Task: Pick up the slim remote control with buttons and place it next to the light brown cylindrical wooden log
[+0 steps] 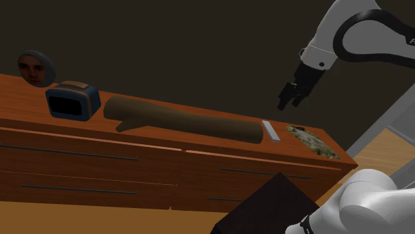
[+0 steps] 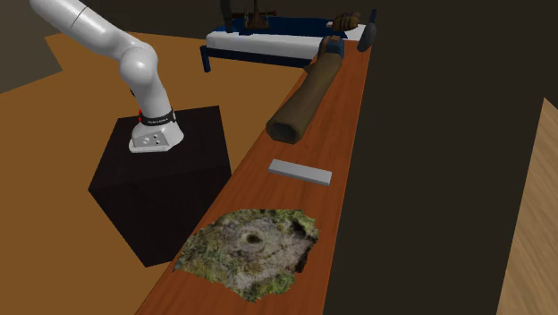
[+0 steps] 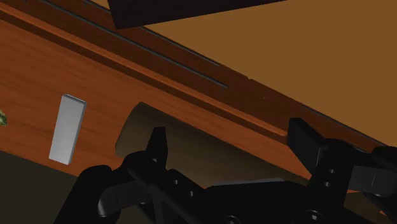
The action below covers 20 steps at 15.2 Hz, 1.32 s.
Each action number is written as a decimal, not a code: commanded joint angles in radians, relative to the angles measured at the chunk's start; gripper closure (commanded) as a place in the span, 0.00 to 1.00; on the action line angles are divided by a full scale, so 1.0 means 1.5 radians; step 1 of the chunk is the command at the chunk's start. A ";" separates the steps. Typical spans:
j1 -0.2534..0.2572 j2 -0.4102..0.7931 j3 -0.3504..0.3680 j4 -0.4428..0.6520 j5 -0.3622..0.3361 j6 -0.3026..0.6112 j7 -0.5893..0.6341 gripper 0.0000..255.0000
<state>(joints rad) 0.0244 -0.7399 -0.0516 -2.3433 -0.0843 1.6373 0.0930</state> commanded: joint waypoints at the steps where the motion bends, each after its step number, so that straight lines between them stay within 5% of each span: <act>1: 0.000 0.000 0.000 0.000 0.000 0.000 0.000 0.00; 12: -0.052 0.147 -0.117 -0.032 -0.048 0.183 -0.072 0.00; 20: -0.076 0.303 -0.202 0.003 -0.040 0.306 -0.136 0.00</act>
<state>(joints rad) -0.0854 -0.3148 -0.3396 -2.3454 -0.1489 2.0731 -0.0984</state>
